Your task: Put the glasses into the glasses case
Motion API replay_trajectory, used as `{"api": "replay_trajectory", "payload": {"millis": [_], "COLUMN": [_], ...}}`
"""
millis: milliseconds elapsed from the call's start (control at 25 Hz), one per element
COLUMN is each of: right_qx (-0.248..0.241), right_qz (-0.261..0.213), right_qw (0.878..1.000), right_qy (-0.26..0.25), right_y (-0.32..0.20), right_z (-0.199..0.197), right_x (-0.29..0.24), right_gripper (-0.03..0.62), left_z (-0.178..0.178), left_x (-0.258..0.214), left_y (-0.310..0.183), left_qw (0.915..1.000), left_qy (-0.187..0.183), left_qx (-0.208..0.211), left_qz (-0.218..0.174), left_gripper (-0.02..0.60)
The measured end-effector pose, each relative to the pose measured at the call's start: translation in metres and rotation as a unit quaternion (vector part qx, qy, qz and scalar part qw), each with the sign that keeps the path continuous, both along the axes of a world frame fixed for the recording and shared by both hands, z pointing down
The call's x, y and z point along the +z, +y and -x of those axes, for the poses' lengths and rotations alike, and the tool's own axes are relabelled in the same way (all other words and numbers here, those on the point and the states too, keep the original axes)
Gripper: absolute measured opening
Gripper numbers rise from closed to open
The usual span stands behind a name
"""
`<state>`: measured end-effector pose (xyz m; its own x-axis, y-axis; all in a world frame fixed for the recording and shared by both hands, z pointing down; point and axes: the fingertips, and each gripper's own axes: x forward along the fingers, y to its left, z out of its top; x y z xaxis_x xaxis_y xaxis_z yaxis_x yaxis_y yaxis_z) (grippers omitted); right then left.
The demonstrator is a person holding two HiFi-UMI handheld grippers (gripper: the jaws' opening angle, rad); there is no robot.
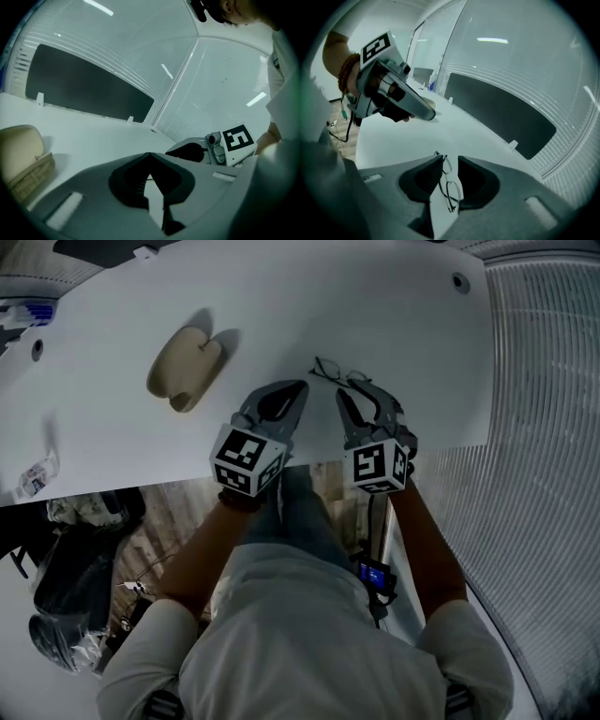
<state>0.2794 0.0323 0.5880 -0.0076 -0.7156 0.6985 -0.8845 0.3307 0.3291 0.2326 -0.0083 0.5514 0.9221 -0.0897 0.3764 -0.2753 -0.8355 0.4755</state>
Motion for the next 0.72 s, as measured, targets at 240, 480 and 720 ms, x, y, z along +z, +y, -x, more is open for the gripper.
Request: {"api": "replay_trajectory", "payload": {"millis": [240, 480, 720], "right_qx": [-0.042, -0.059, -0.072], "right_qz": [0.035, 0.054, 0.054], "right_qw": [0.997, 0.995, 0.993], "right_qy": [0.052, 0.058, 0.074], "right_y": [-0.004, -0.005, -0.01], "right_z": [-0.009, -0.011, -0.012], "right_x": [0.045, 0.065, 0.071], "right_gripper": [0.118, 0.114, 0.047], "left_z": [-0.006, -0.008, -0.008], "left_x": [0.029, 0.041, 0.042], "left_y": [-0.006, -0.009, -0.012], "left_qw": [0.9999, 0.9997, 0.9996], "left_qy": [-0.01, -0.014, -0.016], "left_qx": [-0.003, -0.007, -0.008], "left_qz": [0.014, 0.021, 0.022], "left_gripper": [0.0, 0.0, 0.0]}}
